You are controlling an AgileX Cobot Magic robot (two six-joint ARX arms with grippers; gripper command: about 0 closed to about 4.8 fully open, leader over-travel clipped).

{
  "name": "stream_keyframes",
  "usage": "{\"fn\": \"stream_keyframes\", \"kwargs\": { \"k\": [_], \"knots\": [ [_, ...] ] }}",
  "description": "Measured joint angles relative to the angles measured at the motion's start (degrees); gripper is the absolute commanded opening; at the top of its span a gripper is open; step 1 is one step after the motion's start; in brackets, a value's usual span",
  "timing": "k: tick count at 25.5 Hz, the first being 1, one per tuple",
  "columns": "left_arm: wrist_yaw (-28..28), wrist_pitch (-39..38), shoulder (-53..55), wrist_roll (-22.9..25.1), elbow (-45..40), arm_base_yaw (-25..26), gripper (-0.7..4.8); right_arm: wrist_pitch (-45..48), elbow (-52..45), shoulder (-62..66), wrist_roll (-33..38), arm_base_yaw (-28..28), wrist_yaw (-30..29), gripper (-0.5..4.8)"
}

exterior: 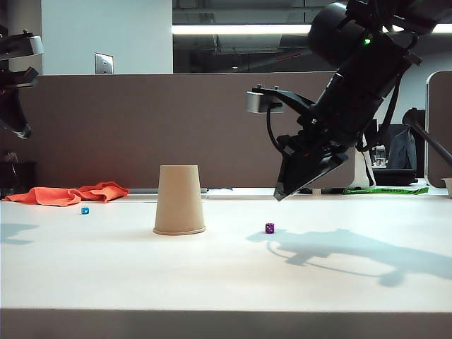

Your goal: Throw the dice onto the paper cup, compare its value with the values of the other dice on the table, place the die with the higher value on the paper cup, and take no action if both dice have the same value.

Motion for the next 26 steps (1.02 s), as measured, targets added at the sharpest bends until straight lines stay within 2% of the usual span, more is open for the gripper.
{"fn": "stream_keyframes", "kwargs": {
  "k": [2,4,5,9,11,13,20,26],
  "knots": [
    [0.0,0.0,0.0,-0.5,0.0,0.0,-0.05,0.4,0.0,0.0,3.7,0.0,-0.2,1.82],
    [0.0,0.0,0.0,-0.5,0.0,0.0,-0.05,3.6,0.0,0.0,15.4,0.0,-0.2,1.82],
    [0.0,0.0,0.0,-0.5,0.0,0.0,-0.05,4.9,0.0,0.0,18.4,0.0,0.0,1.82],
    [0.0,0.0,0.0,-0.5,0.0,0.0,-0.06,8.7,0.0,0.0,27.5,0.0,3.6,1.82],
    [0.0,0.0,0.0,-0.5,0.0,0.0,-0.05,8.5,0.0,0.0,30.2,0.0,5.9,2.06],
    [0.0,0.0,0.0,-0.6,0.0,0.0,-0.06,8.3,0.1,0.1,31.6,0.0,6.9,2.22],
    [0.0,0.1,0.0,-2.3,0.0,0.0,-0.06,5.9,0.1,3.7,32.5,1.3,7.6,2.22],
    [0.0,0.3,0.0,-3.5,0.0,0.0,-0.06,6.2,0.1,3.9,32.5,3.7,10.7,2.22]
  ]
}}
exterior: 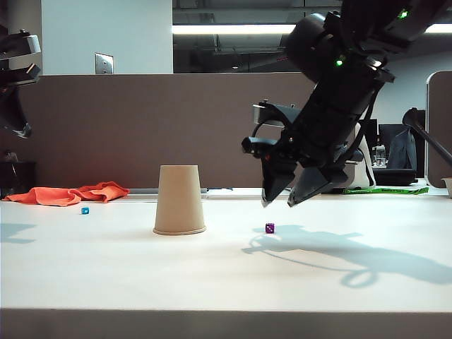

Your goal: Throw the dice onto the paper cup, compare its value with the values of the other dice on the table, place the die with the higher value on the paper cup, and take no action if both dice have the same value.

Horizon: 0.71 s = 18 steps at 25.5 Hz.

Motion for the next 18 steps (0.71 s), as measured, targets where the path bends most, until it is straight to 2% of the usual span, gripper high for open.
{"fn": "stream_keyframes", "kwargs": {
  "k": [8,18],
  "knots": [
    [0.0,0.0,0.0,0.0,0.0,0.0,-0.06,0.1,0.0,0.4,0.0,0.6,2.7,2.22],
    [0.0,0.7,0.0,-1.0,0.0,0.0,-0.06,2.4,0.0,2.6,0.0,0.6,2.8,2.22]
  ]
}}
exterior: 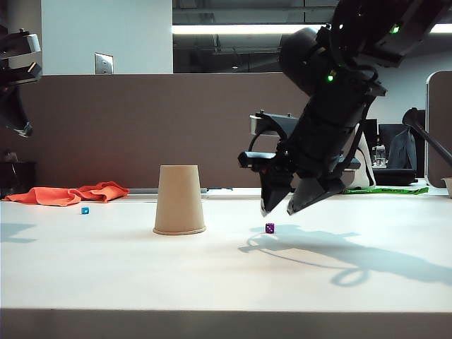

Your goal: Throw the dice onto the paper cup, compare its value with the values of the other dice on the table, place the die with the higher value on the paper cup, and take no action if both dice have the same value.

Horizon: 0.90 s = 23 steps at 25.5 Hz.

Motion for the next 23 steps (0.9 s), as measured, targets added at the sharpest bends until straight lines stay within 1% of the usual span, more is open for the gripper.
{"fn": "stream_keyframes", "kwargs": {
  "k": [11,18,23],
  "knots": [
    [0.0,0.5,0.0,0.0,0.0,0.0,-0.05,3.8,0.1,0.6,0.0,0.0,0.0,2.21],
    [0.0,0.6,0.0,0.0,0.0,0.0,-0.06,3.7,3.0,2.6,-0.1,0.1,0.0,2.21],
    [0.0,0.6,0.0,0.0,0.0,0.0,-0.06,0.2,6.4,5.7,-0.1,0.1,0.0,2.21]
  ]
}}
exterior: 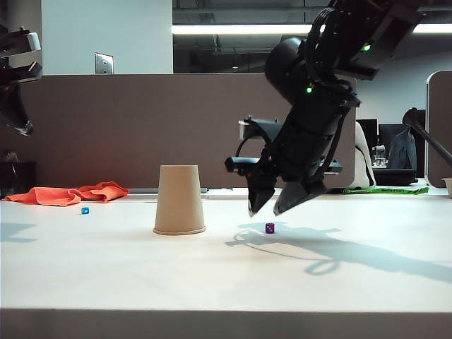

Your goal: Throw the dice onto the paper cup, compare its value with the values of the other dice on the table, place the die with the higher value on the paper cup, and take no action if both dice have the same value.

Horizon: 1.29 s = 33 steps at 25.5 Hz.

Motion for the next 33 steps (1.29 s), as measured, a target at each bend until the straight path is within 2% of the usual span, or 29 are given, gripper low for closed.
{"fn": "stream_keyframes", "kwargs": {
  "k": [3,13,33],
  "knots": [
    [0.0,0.0,0.0,0.0,0.0,0.0,-0.06,-2.8,1.2,1.0,0.2,0.0,0.0,2.21],
    [0.0,0.0,0.0,0.0,0.0,0.0,-0.05,-3.2,1.2,1.0,0.2,0.5,0.0,2.21],
    [0.0,0.0,0.0,-1.1,0.0,0.0,-0.06,0.9,1.2,2.8,-0.3,0.4,1.2,2.2]
  ]
}}
